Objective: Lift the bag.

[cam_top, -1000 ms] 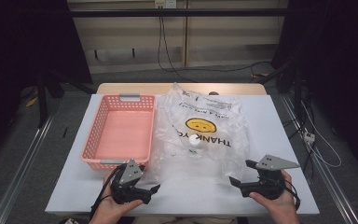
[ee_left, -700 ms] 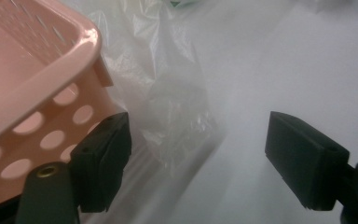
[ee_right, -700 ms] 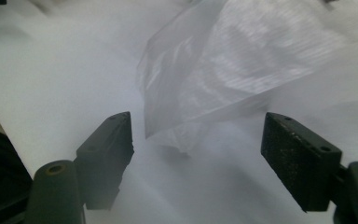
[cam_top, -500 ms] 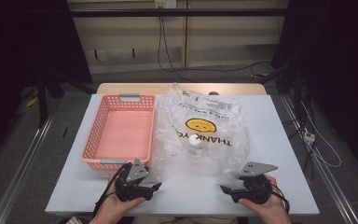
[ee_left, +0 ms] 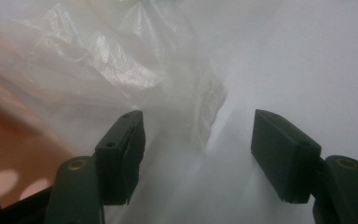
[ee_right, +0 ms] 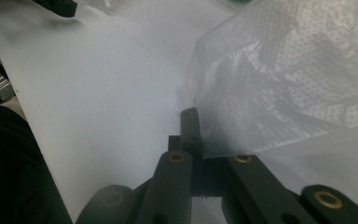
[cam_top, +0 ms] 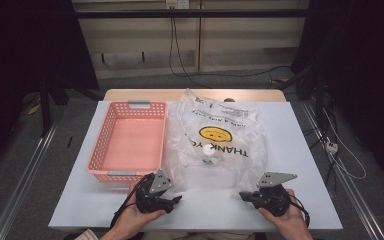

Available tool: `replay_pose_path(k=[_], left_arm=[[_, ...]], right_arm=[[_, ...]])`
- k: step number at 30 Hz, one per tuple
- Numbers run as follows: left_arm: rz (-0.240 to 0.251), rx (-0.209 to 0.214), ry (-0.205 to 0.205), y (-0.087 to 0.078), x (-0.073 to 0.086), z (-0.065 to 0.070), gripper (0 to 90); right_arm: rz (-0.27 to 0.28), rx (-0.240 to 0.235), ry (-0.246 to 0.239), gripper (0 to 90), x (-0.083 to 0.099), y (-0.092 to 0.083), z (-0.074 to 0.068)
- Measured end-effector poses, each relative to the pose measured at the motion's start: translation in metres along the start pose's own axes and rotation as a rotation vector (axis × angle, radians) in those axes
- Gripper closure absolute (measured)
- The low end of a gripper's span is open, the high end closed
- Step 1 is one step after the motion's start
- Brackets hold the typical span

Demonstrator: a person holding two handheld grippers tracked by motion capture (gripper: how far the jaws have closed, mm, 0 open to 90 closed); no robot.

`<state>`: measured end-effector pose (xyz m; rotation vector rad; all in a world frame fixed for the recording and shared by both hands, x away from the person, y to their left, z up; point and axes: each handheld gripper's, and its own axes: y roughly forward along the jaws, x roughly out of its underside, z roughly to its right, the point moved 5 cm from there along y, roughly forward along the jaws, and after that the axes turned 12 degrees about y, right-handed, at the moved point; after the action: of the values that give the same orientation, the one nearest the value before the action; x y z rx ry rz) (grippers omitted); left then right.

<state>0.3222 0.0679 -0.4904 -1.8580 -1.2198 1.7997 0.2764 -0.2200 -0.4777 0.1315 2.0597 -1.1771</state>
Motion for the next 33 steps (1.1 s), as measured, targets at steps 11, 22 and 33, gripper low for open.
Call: replay_pose_path(k=[11,22,33], left_arm=[[0.015,-0.016,-0.027,0.011,-0.015,-0.002,38.4],[0.052,-0.045,0.011,0.010,-0.027,0.001,47.3],[0.006,-0.077,0.014,0.040,-0.041,-0.006,63.0]], right_arm=[[0.007,-0.002,0.004,90.0,-0.001,-0.001,0.001],[0.016,-0.005,-0.004,90.0,-0.002,-0.002,0.000],[0.018,-0.007,-0.007,90.0,-0.002,-0.002,0.000]])
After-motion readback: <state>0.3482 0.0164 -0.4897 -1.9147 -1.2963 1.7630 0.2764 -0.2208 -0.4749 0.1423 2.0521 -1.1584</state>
